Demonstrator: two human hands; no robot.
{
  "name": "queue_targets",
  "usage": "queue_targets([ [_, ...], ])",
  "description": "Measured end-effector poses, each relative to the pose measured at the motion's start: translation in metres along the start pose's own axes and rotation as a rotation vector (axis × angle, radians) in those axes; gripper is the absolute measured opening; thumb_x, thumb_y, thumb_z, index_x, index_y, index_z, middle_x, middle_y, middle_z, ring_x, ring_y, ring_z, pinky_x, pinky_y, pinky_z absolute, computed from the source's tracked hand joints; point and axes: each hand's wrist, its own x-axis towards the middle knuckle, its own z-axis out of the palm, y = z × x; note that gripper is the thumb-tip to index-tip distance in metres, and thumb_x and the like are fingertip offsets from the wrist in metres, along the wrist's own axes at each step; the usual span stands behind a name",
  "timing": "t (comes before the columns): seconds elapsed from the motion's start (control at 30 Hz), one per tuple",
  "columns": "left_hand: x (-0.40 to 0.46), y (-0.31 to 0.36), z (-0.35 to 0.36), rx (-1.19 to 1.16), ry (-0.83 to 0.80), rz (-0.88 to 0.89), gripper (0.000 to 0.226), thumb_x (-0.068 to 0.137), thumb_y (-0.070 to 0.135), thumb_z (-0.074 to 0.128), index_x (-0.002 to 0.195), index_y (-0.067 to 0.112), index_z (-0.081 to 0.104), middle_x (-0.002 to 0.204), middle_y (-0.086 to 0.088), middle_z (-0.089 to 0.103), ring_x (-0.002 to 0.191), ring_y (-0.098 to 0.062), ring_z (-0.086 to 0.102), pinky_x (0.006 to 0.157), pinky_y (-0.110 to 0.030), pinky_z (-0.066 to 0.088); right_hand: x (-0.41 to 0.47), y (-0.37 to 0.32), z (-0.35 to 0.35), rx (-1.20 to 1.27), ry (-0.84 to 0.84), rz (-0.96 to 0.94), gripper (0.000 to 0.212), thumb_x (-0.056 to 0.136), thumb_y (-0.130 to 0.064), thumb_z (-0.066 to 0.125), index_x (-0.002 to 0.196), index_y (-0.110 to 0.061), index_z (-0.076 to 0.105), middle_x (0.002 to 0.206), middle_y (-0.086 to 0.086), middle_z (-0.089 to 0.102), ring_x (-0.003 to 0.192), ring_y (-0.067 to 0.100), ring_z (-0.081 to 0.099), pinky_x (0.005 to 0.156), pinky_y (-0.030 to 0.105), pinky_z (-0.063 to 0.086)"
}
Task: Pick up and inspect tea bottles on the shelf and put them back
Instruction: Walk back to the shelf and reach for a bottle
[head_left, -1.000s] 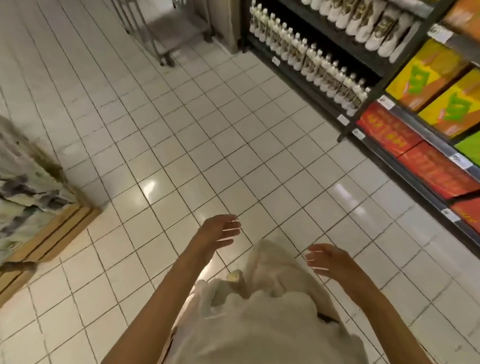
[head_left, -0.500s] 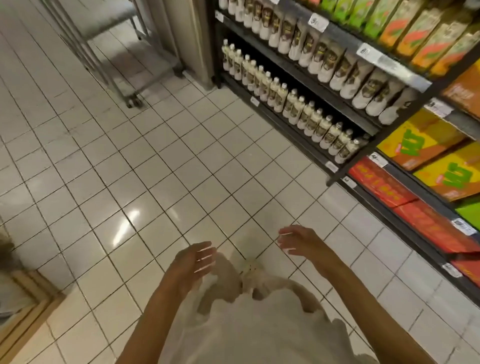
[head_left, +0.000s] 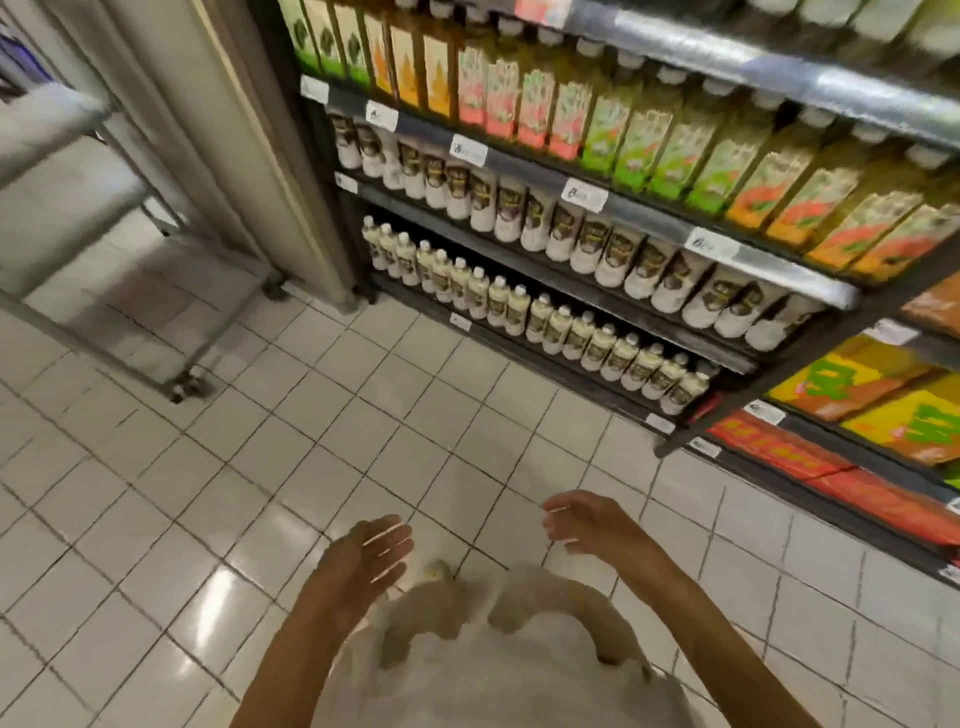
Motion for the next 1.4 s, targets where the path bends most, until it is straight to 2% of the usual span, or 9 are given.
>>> queue_targets([
  [0.2, 0.067, 0.123, 0.066, 0.245, -0.147, 0.006, 0.030, 0.102, 0.016, 0.035, 0.111, 0.001, 0.060, 0.113, -0.017, 0.062, 0.108, -0.031, 0.056, 0.097, -0.041, 0.039, 0.051, -0.054, -0.014, 0.130, 0.191, -0.013, 0.015, 0.091, -0.004, 0.061, 0.097, -0.016, 0.066, 0.097, 0.007, 0.070, 0.086, 0.015, 0.066, 0.066, 0.013, 0.050],
  [0.3, 0.102, 0.171, 0.113, 0.349, -0.213, 0.014, 0.022, 0.099, 0.015, 0.044, 0.101, 0.006, 0.063, 0.110, -0.015, 0.065, 0.102, -0.028, 0.059, 0.088, -0.036, 0.044, 0.083, -0.088, -0.031, 0.210, 0.254, -0.023, 0.015, 0.091, -0.002, 0.058, 0.097, -0.015, 0.064, 0.101, 0.012, 0.069, 0.094, 0.022, 0.064, 0.076, 0.023, 0.049],
  [0.4, 0.136, 0.223, 0.162, 0.442, -0.268, 0.066, 0.023, 0.099, 0.018, 0.043, 0.105, 0.008, 0.064, 0.110, -0.011, 0.067, 0.100, -0.023, 0.063, 0.077, -0.030, 0.048, 0.118, -0.135, -0.060, 0.232, 0.322, -0.098, 0.017, 0.090, 0.000, 0.060, 0.102, -0.012, 0.063, 0.095, 0.012, 0.069, 0.090, 0.022, 0.063, 0.074, 0.024, 0.050],
  [0.6, 0.162, 0.350, 0.273, 0.566, -0.401, 0.373, 0.020, 0.099, 0.020, 0.048, 0.107, 0.016, 0.066, 0.106, -0.006, 0.071, 0.094, -0.016, 0.067, 0.077, -0.028, 0.051, 0.159, -0.262, -0.136, 0.134, 0.535, -0.465, 0.024, 0.093, -0.005, 0.058, 0.113, -0.019, 0.057, 0.102, -0.003, 0.064, 0.087, 0.010, 0.062, 0.069, 0.009, 0.048],
  [0.7, 0.150, 0.403, 0.323, 0.625, -0.483, 0.584, 0.018, 0.097, 0.022, 0.052, 0.108, 0.024, 0.066, 0.108, 0.000, 0.071, 0.101, -0.013, 0.067, 0.086, -0.028, 0.050, 0.153, -0.324, -0.169, 0.244, 0.631, -0.673, 0.025, 0.092, 0.002, 0.056, 0.105, -0.020, 0.059, 0.097, 0.003, 0.064, 0.082, 0.026, 0.062, 0.068, 0.009, 0.049],
  [0.83, 0.121, 0.445, 0.384, 0.644, -0.636, 0.811, 0.020, 0.095, 0.018, 0.055, 0.111, 0.024, 0.065, 0.115, 0.003, 0.068, 0.109, -0.011, 0.064, 0.094, -0.029, 0.049, 0.135, -0.385, -0.199, 0.201, 0.819, -0.941, 0.029, 0.089, -0.003, 0.063, 0.115, -0.016, 0.058, 0.114, 0.006, 0.064, 0.101, 0.004, 0.063, 0.082, 0.014, 0.049],
  [0.93, 0.091, 0.464, 0.421, 0.640, -0.697, 0.948, 0.027, 0.095, 0.012, 0.056, 0.121, 0.018, 0.060, 0.122, 0.002, 0.064, 0.114, -0.010, 0.059, 0.100, -0.029, 0.047, 0.115, -0.427, -0.213, 0.140, 0.944, -1.100, 0.032, 0.090, -0.004, 0.062, 0.116, -0.022, 0.057, 0.120, 0.002, 0.061, 0.111, 0.003, 0.058, 0.087, 0.013, 0.047],
  [1.13, 0.028, 0.507, 0.460, 0.578, -0.910, 1.215, 0.024, 0.095, 0.012, 0.057, 0.116, 0.021, 0.063, 0.113, 0.005, 0.069, 0.104, -0.005, 0.065, 0.088, -0.019, 0.053, 0.069, -0.495, -0.234, 0.032, 1.071, -1.361, 0.033, 0.091, -0.003, 0.062, 0.121, -0.015, 0.055, 0.121, 0.007, 0.061, 0.116, 0.013, 0.057, 0.090, 0.017, 0.047],
  [1.4, 0.002, 0.555, 0.524, 0.612, -0.757, 1.473, 0.058, 0.094, 0.015, 0.058, 0.145, 0.018, 0.030, 0.149, 0.000, 0.038, 0.136, -0.011, 0.036, 0.104, -0.020, 0.032, 0.056, -0.587, -0.252, -0.303, 1.236, -1.422, 0.042, 0.092, -0.013, 0.063, 0.131, -0.009, 0.049, 0.127, 0.000, 0.054, 0.122, 0.009, 0.049, 0.101, 0.025, 0.043],
])
